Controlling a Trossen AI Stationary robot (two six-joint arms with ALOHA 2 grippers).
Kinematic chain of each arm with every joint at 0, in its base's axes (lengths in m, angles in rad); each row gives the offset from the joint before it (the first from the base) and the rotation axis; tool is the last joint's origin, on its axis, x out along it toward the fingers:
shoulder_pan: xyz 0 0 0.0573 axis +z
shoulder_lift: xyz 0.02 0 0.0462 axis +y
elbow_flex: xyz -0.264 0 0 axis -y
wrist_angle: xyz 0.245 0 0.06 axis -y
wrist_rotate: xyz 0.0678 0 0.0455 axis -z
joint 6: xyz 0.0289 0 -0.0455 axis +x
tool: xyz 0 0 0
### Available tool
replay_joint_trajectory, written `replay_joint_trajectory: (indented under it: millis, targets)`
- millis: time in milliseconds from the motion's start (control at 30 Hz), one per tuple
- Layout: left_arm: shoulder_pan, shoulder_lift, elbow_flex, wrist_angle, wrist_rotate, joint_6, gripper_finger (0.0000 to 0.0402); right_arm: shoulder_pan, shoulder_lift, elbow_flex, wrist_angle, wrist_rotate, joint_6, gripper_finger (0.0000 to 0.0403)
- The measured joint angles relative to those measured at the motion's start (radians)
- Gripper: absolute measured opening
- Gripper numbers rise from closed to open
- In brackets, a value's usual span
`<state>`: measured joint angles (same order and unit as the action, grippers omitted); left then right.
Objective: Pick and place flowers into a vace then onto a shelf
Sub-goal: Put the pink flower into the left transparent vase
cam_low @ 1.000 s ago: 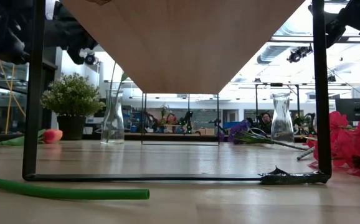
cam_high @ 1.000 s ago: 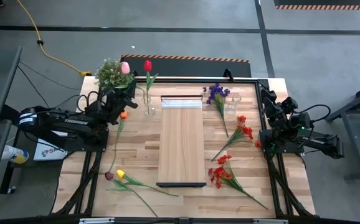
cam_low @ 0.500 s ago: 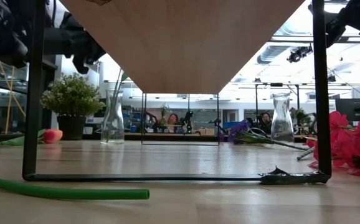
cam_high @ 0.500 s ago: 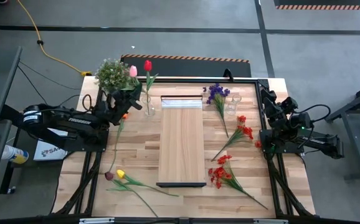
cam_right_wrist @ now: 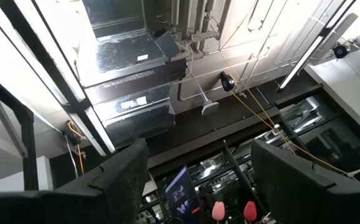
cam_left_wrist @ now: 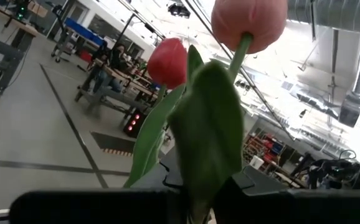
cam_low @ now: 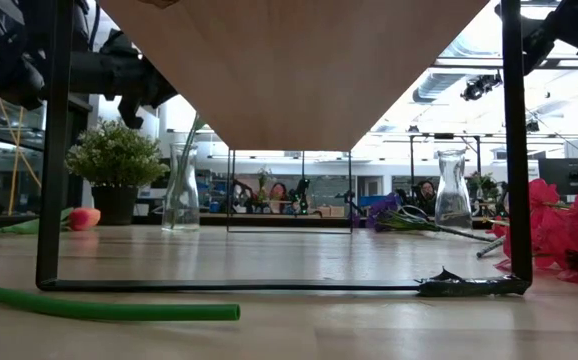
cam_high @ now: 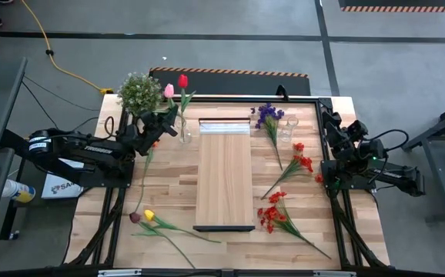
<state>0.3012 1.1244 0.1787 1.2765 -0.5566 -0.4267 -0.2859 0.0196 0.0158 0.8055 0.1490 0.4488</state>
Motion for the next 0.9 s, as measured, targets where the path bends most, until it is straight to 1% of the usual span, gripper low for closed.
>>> replay_joint_trajectory:
  millis: [233,467,800,900]
  targets:
    - [0.000,0.000,0.000,-0.031,-0.004,0.000,0.0083,0.000,0.000,0.000,0.000,0.000,0.000,0.0272]
    - [0.000,0.000,0.000,-0.038,-0.062,0.002,0.0083,0.000,0.000,0.000,0.000,0.000,0.007,0.0272]
    - [0.000,0.000,0.000,-0.046,-0.065,0.002,0.0083,0.000,0.000,0.000,0.000,0.001,0.018,0.0272]
    - [0.000,0.000,0.000,-0.049,-0.080,0.002,0.0083,0.000,0.000,0.000,0.000,0.001,0.018,0.0271]
